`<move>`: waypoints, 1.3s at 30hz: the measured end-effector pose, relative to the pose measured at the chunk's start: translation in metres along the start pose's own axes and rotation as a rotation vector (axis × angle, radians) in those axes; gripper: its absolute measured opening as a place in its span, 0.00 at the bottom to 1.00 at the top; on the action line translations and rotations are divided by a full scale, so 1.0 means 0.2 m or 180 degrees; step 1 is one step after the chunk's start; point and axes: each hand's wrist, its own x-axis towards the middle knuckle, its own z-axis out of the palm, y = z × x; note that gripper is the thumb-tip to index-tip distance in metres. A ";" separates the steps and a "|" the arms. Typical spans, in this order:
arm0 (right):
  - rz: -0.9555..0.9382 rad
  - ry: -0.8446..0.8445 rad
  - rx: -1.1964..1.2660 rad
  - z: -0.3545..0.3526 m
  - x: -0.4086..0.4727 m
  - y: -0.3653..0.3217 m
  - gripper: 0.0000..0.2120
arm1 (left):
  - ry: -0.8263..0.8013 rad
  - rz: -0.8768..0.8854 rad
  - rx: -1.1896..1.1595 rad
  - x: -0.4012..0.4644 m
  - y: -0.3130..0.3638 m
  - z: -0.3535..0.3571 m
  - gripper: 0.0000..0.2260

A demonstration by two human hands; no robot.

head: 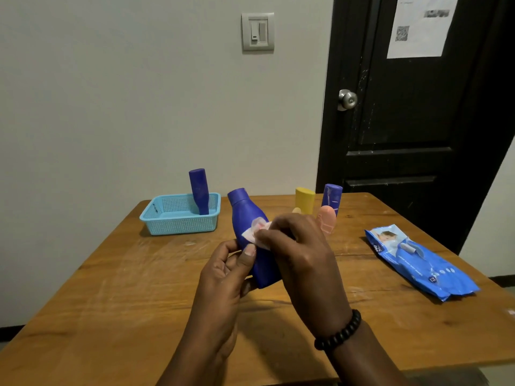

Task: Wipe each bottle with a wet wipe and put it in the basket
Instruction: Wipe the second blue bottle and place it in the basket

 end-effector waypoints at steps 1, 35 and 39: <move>-0.0045 -0.0037 0.0041 0.00 -0.04 -0.01 0.12 | 0.0086 0.0031 -0.0058 0.01 0.00 -0.01 0.12; -0.0366 0.0086 -0.0090 0.01 0.04 -0.09 0.16 | 0.0798 0.1057 0.2254 0.00 -0.04 0.05 0.26; -0.0465 -0.0108 -0.0013 0.02 0.04 -0.10 0.20 | 0.0781 0.0932 0.2024 -0.01 -0.04 0.06 0.25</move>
